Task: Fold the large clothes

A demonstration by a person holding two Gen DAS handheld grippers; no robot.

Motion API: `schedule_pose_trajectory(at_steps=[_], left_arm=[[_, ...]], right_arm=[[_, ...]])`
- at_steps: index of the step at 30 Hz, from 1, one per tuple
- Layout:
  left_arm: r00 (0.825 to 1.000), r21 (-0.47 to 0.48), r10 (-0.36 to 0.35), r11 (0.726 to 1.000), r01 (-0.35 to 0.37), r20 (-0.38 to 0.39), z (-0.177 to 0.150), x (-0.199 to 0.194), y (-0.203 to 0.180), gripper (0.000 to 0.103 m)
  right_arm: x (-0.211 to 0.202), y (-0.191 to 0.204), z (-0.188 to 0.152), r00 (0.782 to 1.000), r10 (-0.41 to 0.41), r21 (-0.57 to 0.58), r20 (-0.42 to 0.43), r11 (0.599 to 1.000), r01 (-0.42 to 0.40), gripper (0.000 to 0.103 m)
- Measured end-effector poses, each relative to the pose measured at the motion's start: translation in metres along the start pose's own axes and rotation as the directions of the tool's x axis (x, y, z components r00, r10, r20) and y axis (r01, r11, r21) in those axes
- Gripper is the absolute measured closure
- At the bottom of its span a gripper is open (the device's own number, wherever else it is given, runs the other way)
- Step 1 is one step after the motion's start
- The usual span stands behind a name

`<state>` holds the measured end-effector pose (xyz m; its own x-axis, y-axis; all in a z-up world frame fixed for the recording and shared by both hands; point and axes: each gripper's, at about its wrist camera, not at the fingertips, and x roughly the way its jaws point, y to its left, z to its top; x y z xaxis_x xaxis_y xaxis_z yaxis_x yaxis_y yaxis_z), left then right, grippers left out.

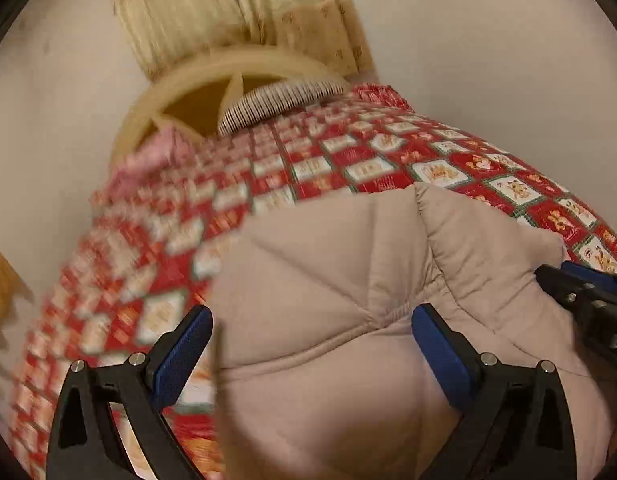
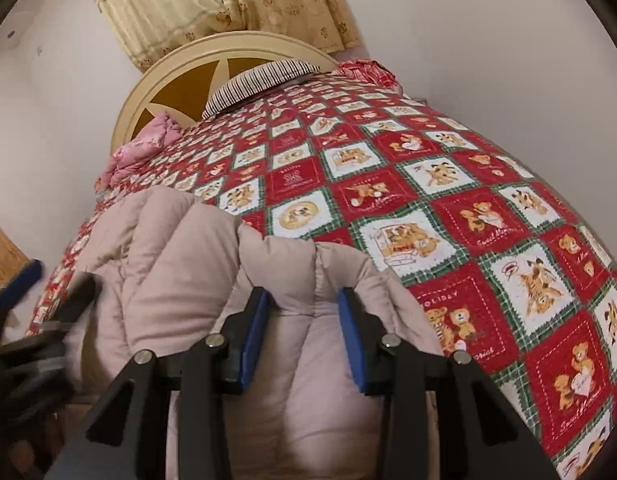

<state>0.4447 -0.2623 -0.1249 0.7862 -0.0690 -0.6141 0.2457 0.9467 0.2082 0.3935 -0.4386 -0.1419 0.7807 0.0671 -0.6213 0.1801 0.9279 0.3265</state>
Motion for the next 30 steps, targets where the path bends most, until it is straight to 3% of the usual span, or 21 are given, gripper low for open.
schedule_pose_trajectory(at_steps=[4,30], left_arm=[[0.999,-0.083,-0.048,0.995,0.047,-0.009,-0.011,0.011,0.011,0.001],[0.993,-0.139,-0.102,0.986,0.093,-0.058,-0.029,0.043,0.018,0.001]], right_arm=[[0.012,-0.004,-0.004,0.999,0.026,0.017,-0.028,1.0,-0.025,0.064],[0.034,0.0,-0.016,0.997,-0.032,-0.01,-0.076,0.999,0.031,0.063]])
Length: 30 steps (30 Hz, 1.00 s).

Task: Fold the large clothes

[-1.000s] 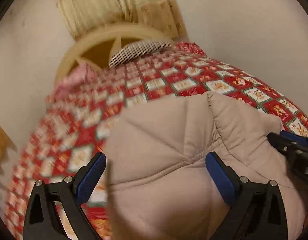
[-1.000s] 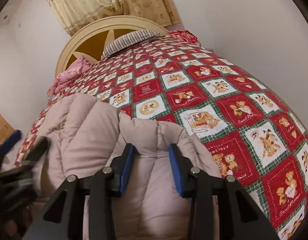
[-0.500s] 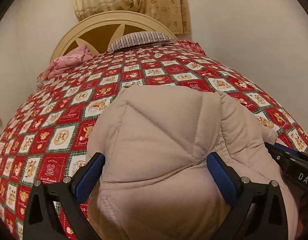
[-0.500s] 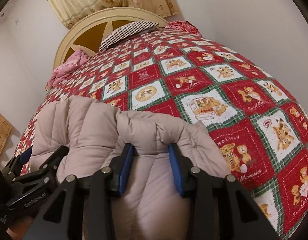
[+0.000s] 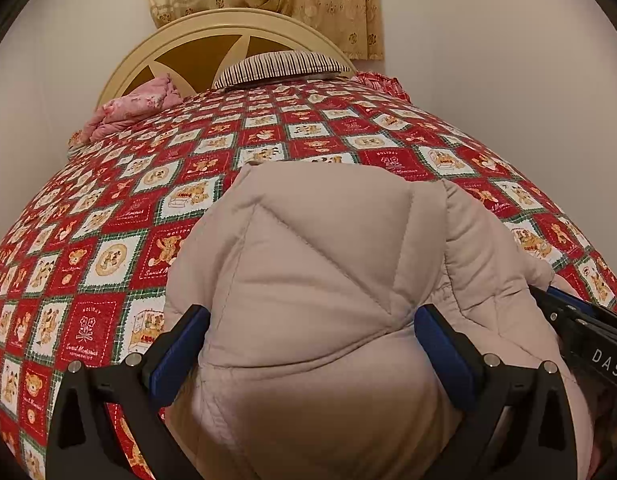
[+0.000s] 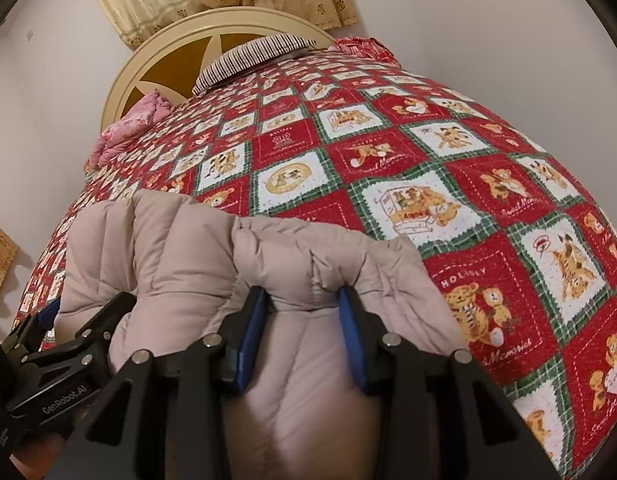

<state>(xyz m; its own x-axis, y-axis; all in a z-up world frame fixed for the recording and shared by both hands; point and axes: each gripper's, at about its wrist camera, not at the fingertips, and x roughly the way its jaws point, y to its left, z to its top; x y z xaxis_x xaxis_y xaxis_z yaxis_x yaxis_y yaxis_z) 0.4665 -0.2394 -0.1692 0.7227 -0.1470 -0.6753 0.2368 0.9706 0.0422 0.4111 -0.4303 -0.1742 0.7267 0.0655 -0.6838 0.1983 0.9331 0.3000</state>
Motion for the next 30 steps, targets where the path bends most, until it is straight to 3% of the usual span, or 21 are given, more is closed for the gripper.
schedule_pose_trajectory(at_steps=[30], left_arm=[[1.0,-0.001,-0.005,1.0,0.005,-0.021,-0.0012,0.0067,0.0018,0.001]], right_arm=[[0.007,-0.0021,-0.0008,1.0,-0.002,0.002,-0.012,1.0,0.002,0.063]])
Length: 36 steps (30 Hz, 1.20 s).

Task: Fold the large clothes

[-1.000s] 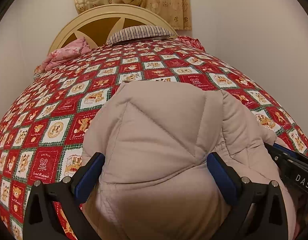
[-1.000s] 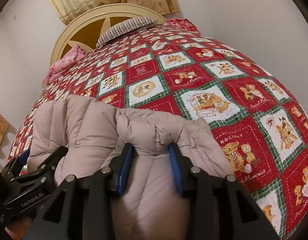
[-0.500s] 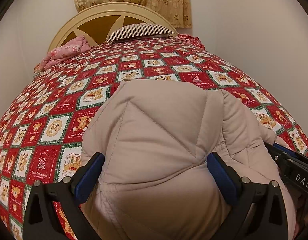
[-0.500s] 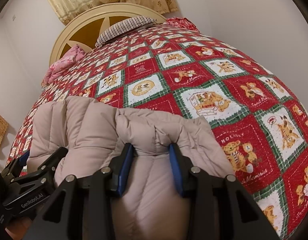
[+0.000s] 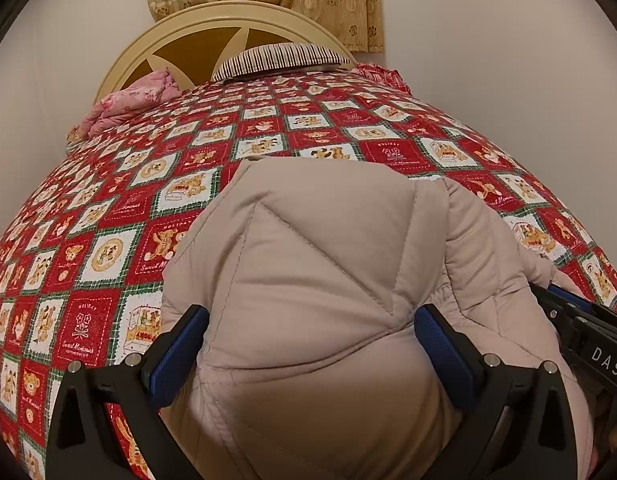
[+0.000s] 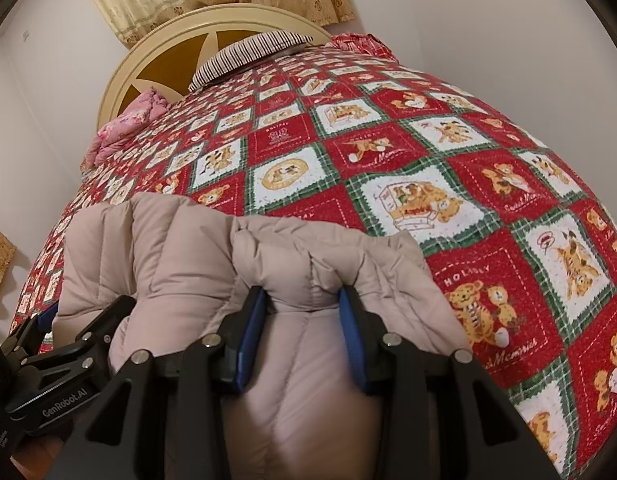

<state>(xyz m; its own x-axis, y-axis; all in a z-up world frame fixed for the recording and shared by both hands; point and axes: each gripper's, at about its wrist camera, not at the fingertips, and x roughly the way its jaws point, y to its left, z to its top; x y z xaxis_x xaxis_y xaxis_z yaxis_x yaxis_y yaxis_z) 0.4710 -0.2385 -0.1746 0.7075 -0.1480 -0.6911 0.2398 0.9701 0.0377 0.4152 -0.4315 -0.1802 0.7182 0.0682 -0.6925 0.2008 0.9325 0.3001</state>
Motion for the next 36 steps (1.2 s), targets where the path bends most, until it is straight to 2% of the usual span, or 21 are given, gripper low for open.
schedule_pose_trajectory(at_steps=[16,19,20,21,22,24,26,27,28,29,30,31,32,36], left_arm=[[1.0,0.004,0.002,1.0,-0.002,-0.005,0.0,0.001,0.0,0.001],[0.996,-0.006,-0.076,0.997,0.076,-0.036,0.002,-0.007,0.013,0.001],[0.992,-0.012,-0.12,0.993,0.119,-0.033,0.001,-0.017,0.021,0.001],[0.988,-0.024,-0.157,0.987,0.156,-0.012,-0.002,-0.03,0.03,0.001],[0.983,-0.04,-0.183,0.982,0.184,0.018,-0.007,-0.044,0.041,0.001],[0.974,-0.058,-0.219,0.973,0.223,0.063,-0.02,-0.062,0.061,0.001],[0.958,-0.106,-0.284,0.952,0.288,0.048,-0.039,-0.068,0.081,0.001],[0.941,-0.139,-0.336,0.931,0.338,0.035,-0.046,-0.066,0.088,0.001],[0.912,-0.191,-0.411,0.893,0.406,0.018,-0.058,-0.063,0.097,0.001],[0.895,-0.222,-0.446,0.872,0.437,0.009,-0.062,-0.06,0.1,0.001],[0.871,-0.256,-0.49,0.841,0.476,0.01,-0.069,-0.058,0.104,0.001],[0.849,-0.269,-0.529,0.815,0.513,0.016,-0.074,-0.058,0.105,0.001],[0.833,-0.268,-0.553,0.801,0.536,0.015,-0.077,-0.057,0.103,0.001],[0.818,-0.238,-0.574,0.792,0.562,0.021,-0.082,-0.056,0.101,0.001]], right_arm=[[0.0,0.001,-0.001,1.0,0.018,0.018,-0.002,1.0,-0.018,0.063],[-0.005,-0.002,0.003,0.998,0.059,0.024,-0.016,0.998,-0.059,0.06],[-0.009,-0.006,0.005,0.996,0.082,0.026,-0.021,0.996,-0.082,0.057],[-0.018,-0.011,0.008,0.992,0.122,0.033,-0.018,0.992,-0.122,0.049],[-0.027,-0.016,0.01,0.989,0.15,0.037,-0.008,0.988,-0.15,0.032],[-0.043,-0.025,0.012,0.99,0.137,0.046,0.023,0.989,-0.138,0.011],[-0.056,-0.039,0.01,0.993,0.11,0.053,0.039,0.992,-0.112,0.009],[-0.057,-0.047,0.007,0.992,0.122,0.065,0.024,0.99,-0.123,0.009],[-0.053,-0.052,0.004,0.991,0.132,0.078,-0.007,0.988,-0.131,0.01],[-0.046,-0.055,-0.001,0.986,0.155,0.085,-0.056,0.985,-0.15,0.01],[-0.04,-0.057,-0.008,0.979,0.182,0.089,-0.094,0.981,-0.174,0.011],[-0.039,-0.059,-0.011,0.975,0.201,0.099,-0.098,0.976,-0.192,0.011],[-0.039,-0.062,-0.013,0.969,0.229,0.118,-0.097,0.969,-0.217,0.011],[-0.033,-0.068,-0.02,0.936,0.336,0.165,-0.106,0.934,-0.317,0.013]])
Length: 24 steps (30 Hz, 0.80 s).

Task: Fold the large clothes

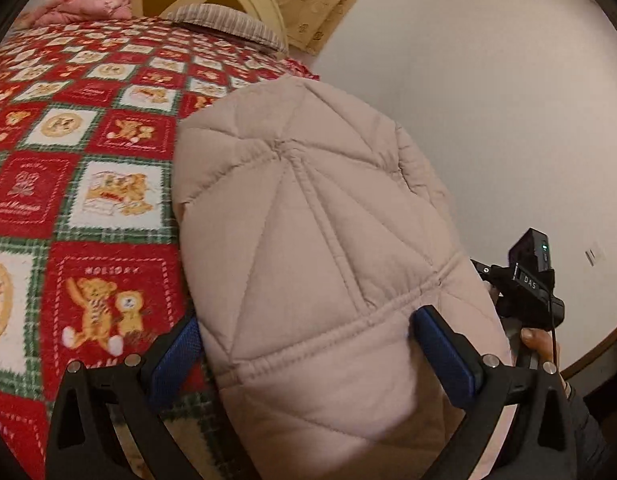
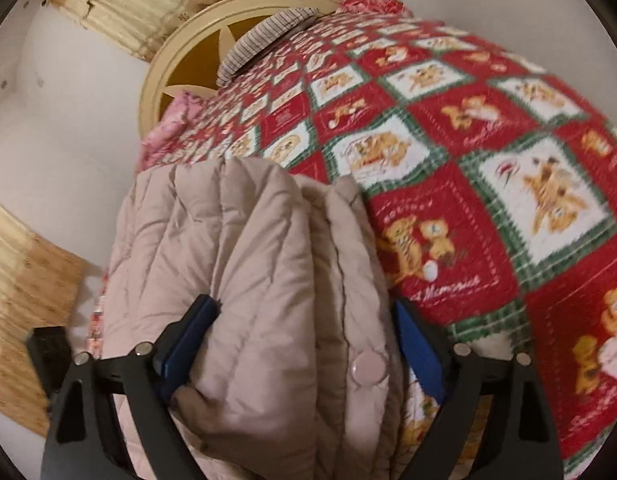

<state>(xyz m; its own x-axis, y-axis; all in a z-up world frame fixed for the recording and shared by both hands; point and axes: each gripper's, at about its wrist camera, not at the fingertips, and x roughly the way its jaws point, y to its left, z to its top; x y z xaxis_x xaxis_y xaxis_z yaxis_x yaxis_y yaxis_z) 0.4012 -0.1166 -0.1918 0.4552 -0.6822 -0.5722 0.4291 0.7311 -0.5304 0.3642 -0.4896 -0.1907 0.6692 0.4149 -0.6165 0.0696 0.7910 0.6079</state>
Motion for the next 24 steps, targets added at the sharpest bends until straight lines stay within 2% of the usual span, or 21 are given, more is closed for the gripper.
schedule_pose_trajectory(at_steps=[2,5,6,7,9,11,12,13,14,16,20,24], left_arm=[[1.0,0.0,-0.023,1.0,0.023,-0.017,-0.001,0.002,0.003,0.001],[0.995,-0.058,-0.086,0.995,0.083,-0.054,-0.005,0.009,0.012,0.001],[0.994,-0.068,-0.098,0.993,0.094,-0.057,-0.006,0.009,0.013,0.001],[0.994,-0.065,-0.098,0.993,0.094,-0.056,-0.007,0.009,0.011,0.001],[0.995,-0.033,-0.087,0.996,0.086,-0.041,-0.01,0.0,0.002,0.008],[0.997,0.002,-0.074,0.997,0.074,-0.022,-0.012,-0.013,-0.007,0.029],[0.998,0.016,-0.065,0.998,0.065,-0.018,-0.013,-0.02,-0.011,0.035],[0.998,0.019,-0.069,0.997,0.069,-0.008,-0.014,-0.028,-0.014,0.044],[0.997,0.021,-0.075,0.997,0.075,0.003,-0.014,-0.04,-0.016,0.049],[0.998,0.069,-0.046,0.997,0.044,0.034,-0.018,-0.073,-0.023,0.052],[0.997,0.095,-0.007,0.995,-0.001,0.081,-0.028,-0.128,-0.03,0.054],[0.991,0.091,0.074,0.992,-0.085,0.116,-0.034,-0.184,-0.018,0.055]], right_arm=[[0.003,-0.006,0.002,0.999,0.039,0.021,-0.013,0.999,-0.039,0.013],[0.008,-0.011,0.004,0.995,0.094,0.037,-0.024,0.995,-0.093,0.012],[0.01,-0.008,0.004,0.994,0.109,0.032,-0.027,0.994,-0.108,0.016],[0.013,-0.006,0.005,0.988,0.146,0.033,-0.051,0.989,-0.144,0.026],[0.017,-0.008,0.006,0.981,0.175,0.055,-0.086,0.984,-0.171,0.032],[0.016,-0.001,0.003,0.972,0.217,0.063,-0.091,0.975,-0.212,0.046],[0.014,0.001,0.003,0.969,0.235,0.065,-0.082,0.971,-0.23,0.056],[0.009,0.004,0.0,0.967,0.248,0.064,-0.065,0.968,-0.244,0.063],[0.006,0.007,-0.002,0.966,0.254,0.063,-0.054,0.966,-0.251,0.065],[-0.002,0.017,-0.008,0.96,0.277,0.063,-0.037,0.959,-0.275,0.072],[-0.006,0.053,-0.013,0.948,0.317,0.022,-0.028,0.948,-0.316,0.076],[0.008,0.105,-0.013,0.922,0.386,-0.016,-0.042,0.922,-0.387,0.077]])
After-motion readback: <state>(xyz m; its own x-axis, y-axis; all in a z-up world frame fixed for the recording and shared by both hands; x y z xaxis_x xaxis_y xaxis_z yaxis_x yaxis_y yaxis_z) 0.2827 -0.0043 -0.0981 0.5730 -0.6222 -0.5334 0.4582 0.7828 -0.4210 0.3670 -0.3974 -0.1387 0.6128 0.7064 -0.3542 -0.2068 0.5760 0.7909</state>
